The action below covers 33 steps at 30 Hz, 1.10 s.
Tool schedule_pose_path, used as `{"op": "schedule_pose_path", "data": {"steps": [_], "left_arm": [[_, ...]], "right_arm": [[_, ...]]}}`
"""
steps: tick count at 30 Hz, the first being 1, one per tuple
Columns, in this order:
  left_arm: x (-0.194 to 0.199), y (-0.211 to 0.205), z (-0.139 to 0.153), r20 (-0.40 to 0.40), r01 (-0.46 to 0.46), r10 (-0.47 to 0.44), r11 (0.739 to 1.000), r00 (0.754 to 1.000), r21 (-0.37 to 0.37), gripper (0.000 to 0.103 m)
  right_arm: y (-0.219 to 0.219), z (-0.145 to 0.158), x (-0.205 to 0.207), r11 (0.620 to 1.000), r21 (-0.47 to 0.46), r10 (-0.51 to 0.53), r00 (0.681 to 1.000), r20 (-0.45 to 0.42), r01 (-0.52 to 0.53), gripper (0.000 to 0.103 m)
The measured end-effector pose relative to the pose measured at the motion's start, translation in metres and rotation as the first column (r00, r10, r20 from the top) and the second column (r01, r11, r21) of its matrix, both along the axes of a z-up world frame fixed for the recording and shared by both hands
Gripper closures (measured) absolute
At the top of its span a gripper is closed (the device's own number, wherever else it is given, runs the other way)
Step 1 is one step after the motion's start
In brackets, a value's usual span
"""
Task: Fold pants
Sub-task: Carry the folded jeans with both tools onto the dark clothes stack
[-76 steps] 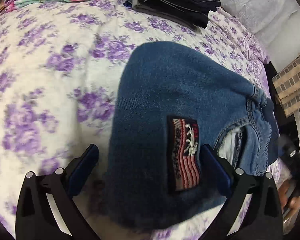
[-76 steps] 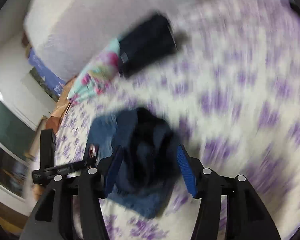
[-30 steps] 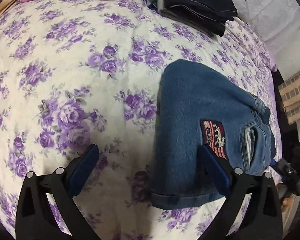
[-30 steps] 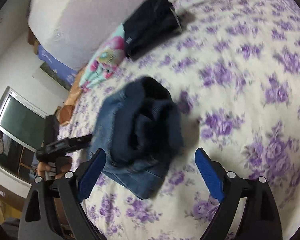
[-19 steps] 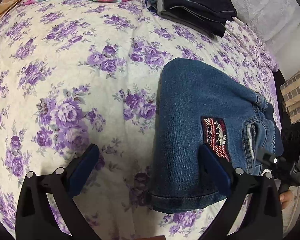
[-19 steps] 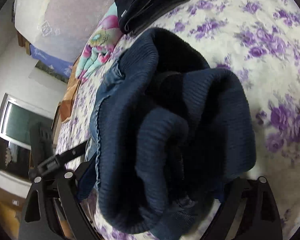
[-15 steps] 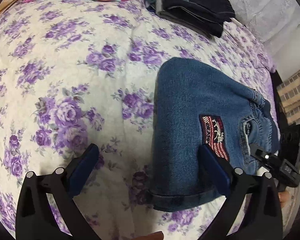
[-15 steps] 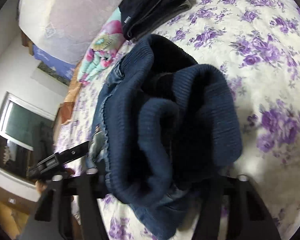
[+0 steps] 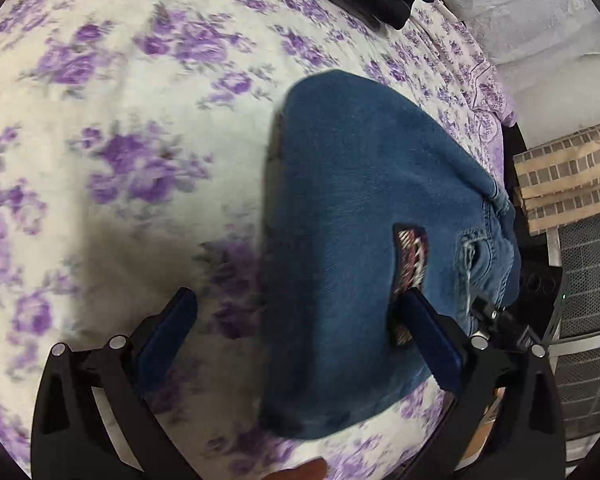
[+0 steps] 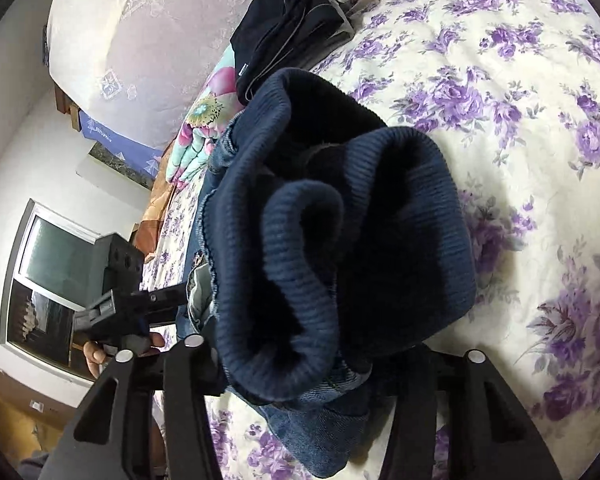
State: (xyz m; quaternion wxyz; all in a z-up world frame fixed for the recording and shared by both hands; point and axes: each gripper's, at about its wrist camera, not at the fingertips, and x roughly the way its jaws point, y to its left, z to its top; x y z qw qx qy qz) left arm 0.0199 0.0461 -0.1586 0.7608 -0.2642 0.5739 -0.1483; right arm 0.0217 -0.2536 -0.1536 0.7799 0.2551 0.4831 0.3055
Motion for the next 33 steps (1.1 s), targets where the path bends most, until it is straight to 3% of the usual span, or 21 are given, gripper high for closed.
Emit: {"op": "schedule_pose_path", "data": {"steps": [2,4,5,7,11,15,19,23,25,28,30,32,33], "left_arm": [[0.001,-0.016,0.001,0.007,0.017,-0.017,0.999,1.0,0.03,0.004],[-0.001,-0.035,0.003,0.028,0.024,-0.028,0.992,0.999,0.121,0.004],[-0.004,-0.04,0.005,0.037,0.022,-0.027,0.991,0.999,0.133,0.008],[-0.007,-0.048,0.013,0.055,0.026,-0.033,0.991,0.998,0.129,0.025],[-0.016,-0.054,0.034,0.106,0.037,-0.061,0.977,0.992,0.209,0.049],[-0.02,-0.053,0.073,0.166,0.05,-0.089,0.973,0.982,0.226,0.054],[0.005,-0.04,0.141,0.314,0.004,-0.078,0.974,0.946,0.227,0.054],[0.071,-0.029,0.217,0.438,-0.089,-0.027,0.966,0.899,0.242,0.053],[0.118,-0.021,0.251,0.51,-0.169,0.018,0.953,0.86,0.253,0.052],[0.204,-0.009,0.269,0.593,-0.259,0.057,0.93,0.803,0.261,0.046],[0.266,-0.001,0.25,0.593,-0.269,0.059,0.924,0.803,0.272,0.044],[0.315,0.007,0.215,0.548,-0.263,0.078,0.927,0.833,0.268,0.042],[0.344,0.012,0.184,0.503,-0.262,0.09,0.923,0.859,0.283,0.04]], "right_arm": [[0.001,-0.003,0.001,1.0,0.002,0.009,1.0,-0.005,-0.009,0.044],[0.004,-0.004,0.002,1.0,-0.007,0.011,1.0,-0.002,-0.011,0.042],[0.008,-0.003,0.002,1.0,-0.02,0.017,1.0,0.005,-0.017,0.042],[0.015,0.001,0.003,0.999,-0.051,0.016,1.0,0.014,-0.015,0.041],[0.027,0.02,-0.004,0.994,-0.106,0.027,0.997,0.075,-0.019,0.05],[0.038,0.064,-0.003,0.991,-0.12,0.074,0.979,0.19,-0.052,0.052],[0.055,0.14,0.031,0.987,-0.15,0.102,0.92,0.378,-0.047,0.053],[0.075,0.216,0.108,0.99,-0.138,0.091,0.855,0.51,-0.023,0.052],[0.086,0.241,0.155,0.992,-0.128,0.077,0.829,0.555,-0.006,0.052],[0.107,0.257,0.233,0.989,-0.142,0.052,0.817,0.574,0.037,0.05],[0.119,0.242,0.289,0.985,-0.166,0.047,0.839,0.542,0.052,0.044],[0.127,0.197,0.352,0.972,-0.224,0.037,0.888,0.457,0.075,0.043],[0.128,0.178,0.372,0.962,-0.26,0.031,0.909,0.416,0.086,0.039]]}}
